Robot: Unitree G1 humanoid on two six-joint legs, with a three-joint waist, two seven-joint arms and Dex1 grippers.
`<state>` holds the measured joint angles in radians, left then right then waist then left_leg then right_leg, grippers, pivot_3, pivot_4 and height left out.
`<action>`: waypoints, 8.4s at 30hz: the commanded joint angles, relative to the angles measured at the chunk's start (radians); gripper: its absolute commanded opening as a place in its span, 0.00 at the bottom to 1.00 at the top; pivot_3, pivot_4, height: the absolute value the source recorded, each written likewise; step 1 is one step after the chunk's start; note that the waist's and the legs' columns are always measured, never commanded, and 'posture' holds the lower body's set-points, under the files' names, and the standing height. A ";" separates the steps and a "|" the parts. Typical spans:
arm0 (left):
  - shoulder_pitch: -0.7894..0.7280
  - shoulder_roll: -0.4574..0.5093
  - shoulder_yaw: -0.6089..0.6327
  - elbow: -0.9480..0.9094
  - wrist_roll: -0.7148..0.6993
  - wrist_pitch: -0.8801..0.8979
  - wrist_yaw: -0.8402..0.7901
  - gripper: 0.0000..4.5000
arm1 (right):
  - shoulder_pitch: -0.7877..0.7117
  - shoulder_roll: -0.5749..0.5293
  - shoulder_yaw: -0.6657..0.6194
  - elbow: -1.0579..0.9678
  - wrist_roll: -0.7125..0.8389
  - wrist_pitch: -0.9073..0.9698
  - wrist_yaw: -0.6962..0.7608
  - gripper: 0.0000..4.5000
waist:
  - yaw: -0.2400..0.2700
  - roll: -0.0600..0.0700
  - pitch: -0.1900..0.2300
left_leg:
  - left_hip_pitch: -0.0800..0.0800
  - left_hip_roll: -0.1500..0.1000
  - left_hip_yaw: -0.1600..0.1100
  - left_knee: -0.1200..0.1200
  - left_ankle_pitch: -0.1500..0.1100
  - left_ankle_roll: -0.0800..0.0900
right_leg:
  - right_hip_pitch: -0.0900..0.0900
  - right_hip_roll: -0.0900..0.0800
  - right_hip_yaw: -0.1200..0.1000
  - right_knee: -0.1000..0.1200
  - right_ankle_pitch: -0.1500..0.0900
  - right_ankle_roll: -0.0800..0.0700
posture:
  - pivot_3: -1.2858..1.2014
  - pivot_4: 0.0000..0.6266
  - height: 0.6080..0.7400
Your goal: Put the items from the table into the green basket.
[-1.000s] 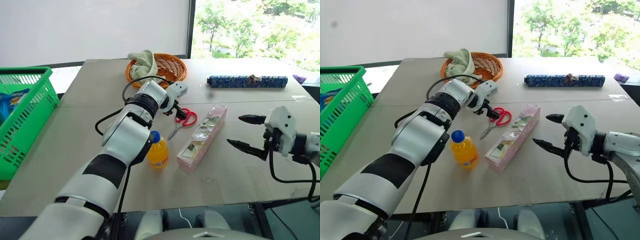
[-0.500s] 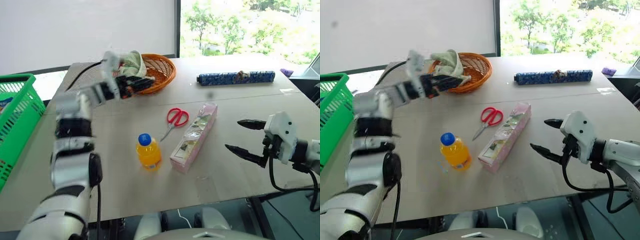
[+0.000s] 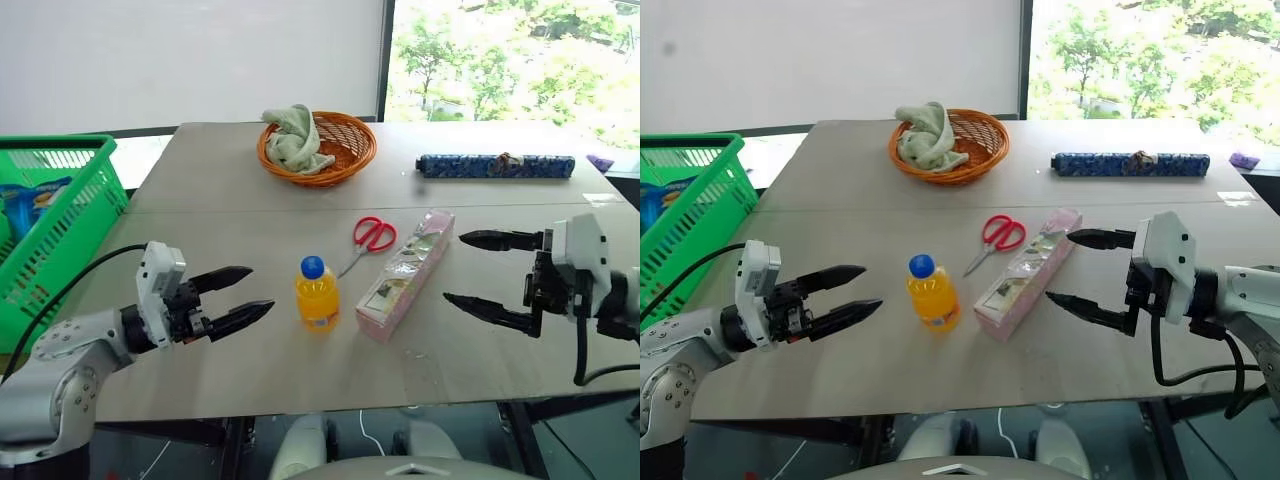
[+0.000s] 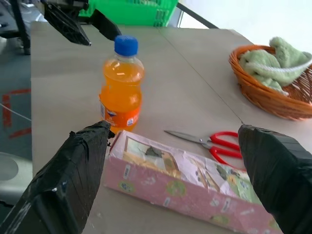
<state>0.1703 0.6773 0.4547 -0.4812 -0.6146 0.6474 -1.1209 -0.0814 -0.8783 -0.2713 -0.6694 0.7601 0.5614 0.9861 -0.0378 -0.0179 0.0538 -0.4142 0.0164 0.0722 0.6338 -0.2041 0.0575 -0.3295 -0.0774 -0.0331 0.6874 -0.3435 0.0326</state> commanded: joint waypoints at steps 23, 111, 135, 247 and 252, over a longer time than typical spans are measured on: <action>-0.264 -0.071 -0.462 0.325 0.171 -0.286 -0.014 0.71 | -0.043 -0.015 0.045 -0.085 0.029 -0.003 -0.053 1.00 | -0.007 0.004 -0.004 | -0.002 0.000 0.001 -0.003 0.001 0.006 | 0.001 0.001 -0.001 -0.008 0.002 0.004 | 0.47 0.03 1.00; -0.867 0.154 -0.340 0.958 0.503 0.203 0.405 0.51 | -0.194 0.027 0.139 -0.093 0.009 0.271 -0.363 1.00 | -0.050 -0.004 0.009 | -0.016 0.000 0.000 0.007 0.000 0.004 | -0.016 0.004 0.006 0.001 0.005 0.009 | 0.48 0.03 1.00; -1.407 -0.409 -0.906 1.736 0.808 -0.327 0.187 1.00 | -0.114 -0.010 0.015 -0.195 0.076 0.337 -0.427 1.00 | -0.059 -0.005 0.015 | -0.019 -0.001 0.002 0.011 -0.004 0.010 | -0.016 0.005 0.008 0.003 0.005 0.010 | 0.39 0.15 1.00; -0.543 0.258 0.045 0.306 0.495 0.007 0.781 0.08 | -0.844 0.423 0.498 0.370 -0.188 0.036 -0.093 1.00 | 0.113 -0.007 0.004 | -0.018 -0.004 -0.001 0.009 -0.002 0.005 | -0.018 0.004 0.008 0.003 0.005 0.011 | 0.61 0.00 1.00; -0.550 0.471 0.076 0.670 0.584 -0.259 0.761 0.08 | -0.886 0.456 0.487 0.361 -0.177 0.064 -0.081 1.00 | 0.131 -0.019 -0.002 | -0.018 -0.005 -0.003 0.004 -0.004 -0.002 | -0.019 0.004 0.005 0.002 0.005 0.010 | 0.61 0.00 1.00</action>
<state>-0.3444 1.0849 0.4885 0.1185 -0.0703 0.5161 -0.3643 -0.9490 -0.4230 0.2477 -0.2881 0.5759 0.6237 0.9035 0.0932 -0.0366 0.0522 -0.4319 0.0116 0.0692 0.6372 -0.2079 0.0554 -0.3487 -0.0742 -0.0284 0.6882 -0.3389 0.0425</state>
